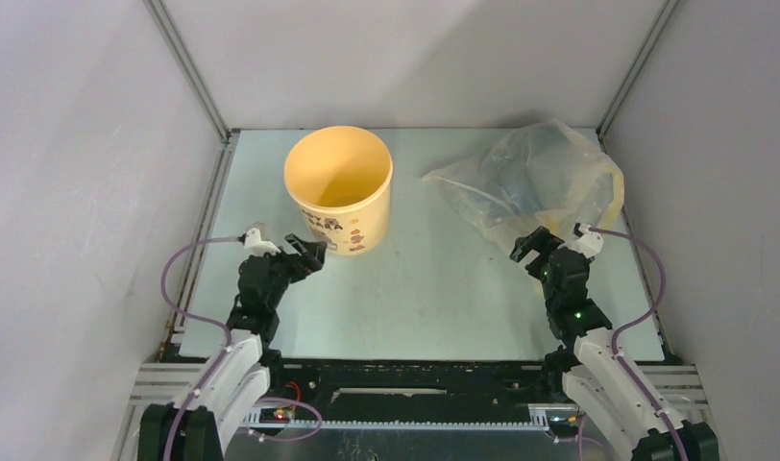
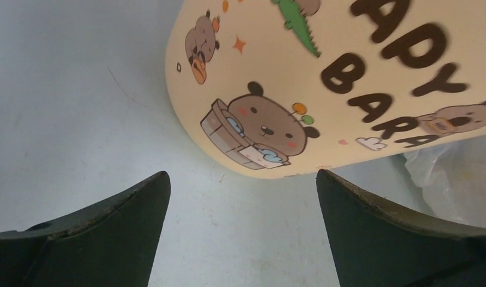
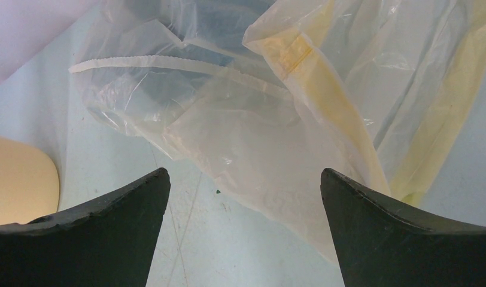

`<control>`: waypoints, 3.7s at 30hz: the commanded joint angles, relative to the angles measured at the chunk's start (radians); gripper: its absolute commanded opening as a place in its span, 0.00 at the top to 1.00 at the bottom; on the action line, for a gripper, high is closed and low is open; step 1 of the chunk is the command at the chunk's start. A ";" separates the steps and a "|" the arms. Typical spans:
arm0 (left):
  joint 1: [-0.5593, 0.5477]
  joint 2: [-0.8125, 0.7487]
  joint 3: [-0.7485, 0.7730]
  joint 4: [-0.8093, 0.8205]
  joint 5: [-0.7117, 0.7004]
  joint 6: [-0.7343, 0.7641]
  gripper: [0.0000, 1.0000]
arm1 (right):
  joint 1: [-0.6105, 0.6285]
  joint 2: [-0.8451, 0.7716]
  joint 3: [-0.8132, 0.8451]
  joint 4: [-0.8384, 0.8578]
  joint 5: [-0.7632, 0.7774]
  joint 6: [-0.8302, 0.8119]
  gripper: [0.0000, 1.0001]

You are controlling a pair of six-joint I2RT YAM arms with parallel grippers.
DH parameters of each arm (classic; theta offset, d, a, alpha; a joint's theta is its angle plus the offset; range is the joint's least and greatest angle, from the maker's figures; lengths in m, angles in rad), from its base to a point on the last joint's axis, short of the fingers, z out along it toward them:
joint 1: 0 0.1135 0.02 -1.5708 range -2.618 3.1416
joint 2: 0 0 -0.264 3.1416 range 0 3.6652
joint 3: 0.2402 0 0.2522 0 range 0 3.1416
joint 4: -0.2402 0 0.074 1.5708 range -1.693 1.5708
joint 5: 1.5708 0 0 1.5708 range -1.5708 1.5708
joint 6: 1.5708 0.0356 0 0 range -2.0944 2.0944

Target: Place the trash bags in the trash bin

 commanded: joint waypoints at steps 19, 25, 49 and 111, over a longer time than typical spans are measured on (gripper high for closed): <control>-0.195 0.663 0.376 0.230 -0.008 -0.008 0.03 | 0.004 -0.097 0.048 -0.164 0.342 0.096 0.02; -0.250 0.704 0.408 0.226 0.030 0.031 0.03 | -0.047 -0.047 0.045 -0.144 0.267 0.085 0.09; -0.637 0.310 0.284 0.072 -0.007 0.352 0.06 | 0.641 0.317 0.195 0.312 -0.268 -0.543 0.64; -0.855 0.908 1.266 -0.356 -0.154 0.298 1.00 | 0.401 0.473 0.049 0.571 0.041 -0.524 1.00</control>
